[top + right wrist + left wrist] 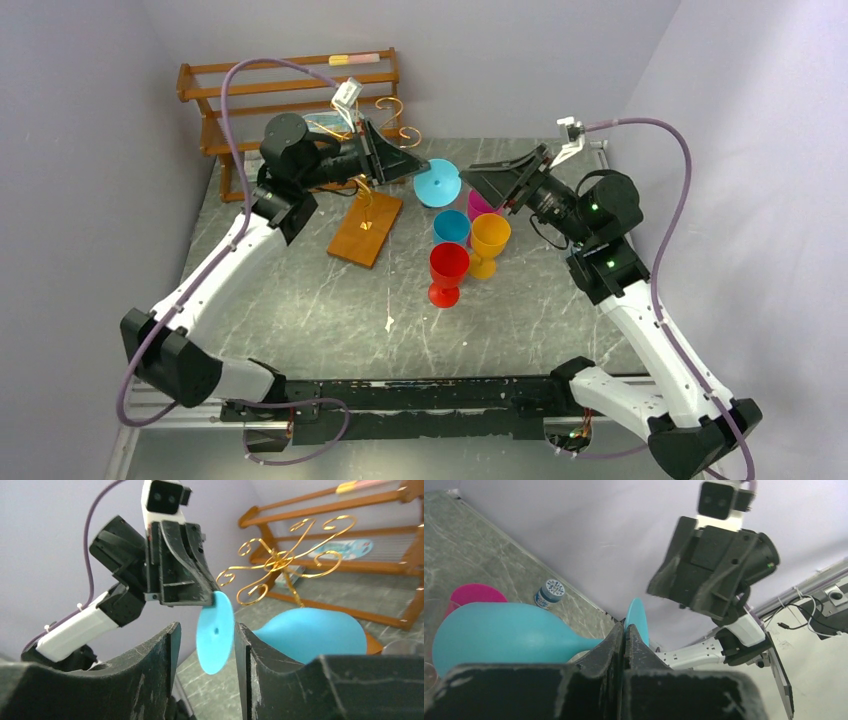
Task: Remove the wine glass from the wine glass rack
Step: Place the wine glass at the center of the board.
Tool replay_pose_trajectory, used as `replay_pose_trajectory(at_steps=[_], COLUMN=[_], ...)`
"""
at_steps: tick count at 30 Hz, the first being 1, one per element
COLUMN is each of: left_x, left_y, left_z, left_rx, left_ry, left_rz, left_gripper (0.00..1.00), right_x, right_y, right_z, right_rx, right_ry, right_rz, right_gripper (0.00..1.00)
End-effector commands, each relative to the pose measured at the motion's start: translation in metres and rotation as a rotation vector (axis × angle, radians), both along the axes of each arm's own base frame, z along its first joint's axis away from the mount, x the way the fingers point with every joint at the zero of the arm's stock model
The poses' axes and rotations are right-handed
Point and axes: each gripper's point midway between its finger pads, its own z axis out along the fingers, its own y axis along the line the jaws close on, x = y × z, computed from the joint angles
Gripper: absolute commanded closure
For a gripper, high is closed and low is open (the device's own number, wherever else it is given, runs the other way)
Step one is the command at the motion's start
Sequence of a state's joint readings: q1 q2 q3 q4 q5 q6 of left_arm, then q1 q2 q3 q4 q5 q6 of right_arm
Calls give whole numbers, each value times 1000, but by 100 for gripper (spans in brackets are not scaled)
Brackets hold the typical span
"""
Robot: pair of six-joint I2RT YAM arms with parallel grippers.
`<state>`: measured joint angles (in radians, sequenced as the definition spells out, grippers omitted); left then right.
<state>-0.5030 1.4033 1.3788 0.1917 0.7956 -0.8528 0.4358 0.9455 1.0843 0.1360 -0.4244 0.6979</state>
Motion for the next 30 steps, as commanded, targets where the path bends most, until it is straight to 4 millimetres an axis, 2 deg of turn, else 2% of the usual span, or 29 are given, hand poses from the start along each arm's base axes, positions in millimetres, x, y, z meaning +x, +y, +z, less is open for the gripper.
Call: replay_pose_trajectory(at_steps=[1, 7, 15, 20, 30], left_x=[-22, -33, -43, -48, -52], left_y=[11, 21, 27, 28, 30], left_z=[18, -1, -6, -11, -15], left_rx=[-32, -10, -29, -51, -88], left_ry=[-63, -16, 9, 22, 32], left_rz=[14, 52, 50, 44, 34], left_gripper=[95, 95, 95, 95, 95], right_x=[-12, -27, -33, -35, -40], right_y=[21, 32, 42, 48, 53], right_z=[-20, -39, -52, -62, -63], right_rx=[-38, -84, -105, -106, -83], right_ry=[45, 80, 129, 160, 161], right_rz=[177, 306, 409, 457, 524], right_gripper=[53, 54, 61, 69, 87])
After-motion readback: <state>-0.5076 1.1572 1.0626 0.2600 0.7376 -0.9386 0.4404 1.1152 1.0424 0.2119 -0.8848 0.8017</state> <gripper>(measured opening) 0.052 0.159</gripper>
